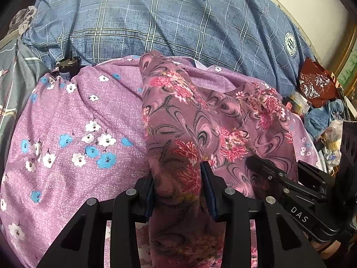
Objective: Fold small clothes
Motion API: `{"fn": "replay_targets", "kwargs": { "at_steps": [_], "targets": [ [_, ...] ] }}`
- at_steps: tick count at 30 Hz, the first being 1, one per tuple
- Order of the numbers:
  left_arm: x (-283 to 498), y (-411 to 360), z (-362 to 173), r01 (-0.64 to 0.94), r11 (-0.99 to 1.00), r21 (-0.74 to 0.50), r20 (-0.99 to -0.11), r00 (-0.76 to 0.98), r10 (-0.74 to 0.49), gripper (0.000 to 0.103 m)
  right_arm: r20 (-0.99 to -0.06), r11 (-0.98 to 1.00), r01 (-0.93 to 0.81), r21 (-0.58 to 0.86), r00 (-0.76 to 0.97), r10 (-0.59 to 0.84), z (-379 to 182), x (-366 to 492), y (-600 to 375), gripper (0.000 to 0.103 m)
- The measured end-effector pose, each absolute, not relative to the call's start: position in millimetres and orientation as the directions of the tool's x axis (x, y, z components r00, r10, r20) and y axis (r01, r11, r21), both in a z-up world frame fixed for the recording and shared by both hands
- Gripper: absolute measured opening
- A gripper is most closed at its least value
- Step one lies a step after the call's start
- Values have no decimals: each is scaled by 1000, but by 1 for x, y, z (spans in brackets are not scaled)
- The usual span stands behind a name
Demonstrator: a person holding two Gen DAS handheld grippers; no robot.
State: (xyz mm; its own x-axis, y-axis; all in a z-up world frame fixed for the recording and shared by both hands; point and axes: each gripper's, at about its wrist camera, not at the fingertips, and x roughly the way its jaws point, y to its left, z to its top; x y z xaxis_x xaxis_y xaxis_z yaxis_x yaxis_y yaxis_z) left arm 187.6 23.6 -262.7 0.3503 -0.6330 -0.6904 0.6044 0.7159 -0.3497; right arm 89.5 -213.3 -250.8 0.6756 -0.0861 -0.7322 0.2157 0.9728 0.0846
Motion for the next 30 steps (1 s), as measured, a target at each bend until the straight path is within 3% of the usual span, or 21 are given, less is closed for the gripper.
{"fn": "replay_targets", "kwargs": {
  "at_steps": [15,21,26,30],
  "targets": [
    [190,15,-270,583,743,-329,-716,359,-599,36,-746,971,222,88,660,-84,-262,96,-219,28],
    [182,16,-257,599,722,-345,-671,380,-636,36,-719,968,209,137,693,-48,-253,90,-226,28],
    [179,15,-240,616,668,-417,-599,367,-712,36,-629,957,249,149,770,-102,-224,71,-243,28],
    [184,-5,-245,613,688,-389,-630,368,-684,36,-655,946,288,149,746,-124,-232,74,-257,28]
  ]
}}
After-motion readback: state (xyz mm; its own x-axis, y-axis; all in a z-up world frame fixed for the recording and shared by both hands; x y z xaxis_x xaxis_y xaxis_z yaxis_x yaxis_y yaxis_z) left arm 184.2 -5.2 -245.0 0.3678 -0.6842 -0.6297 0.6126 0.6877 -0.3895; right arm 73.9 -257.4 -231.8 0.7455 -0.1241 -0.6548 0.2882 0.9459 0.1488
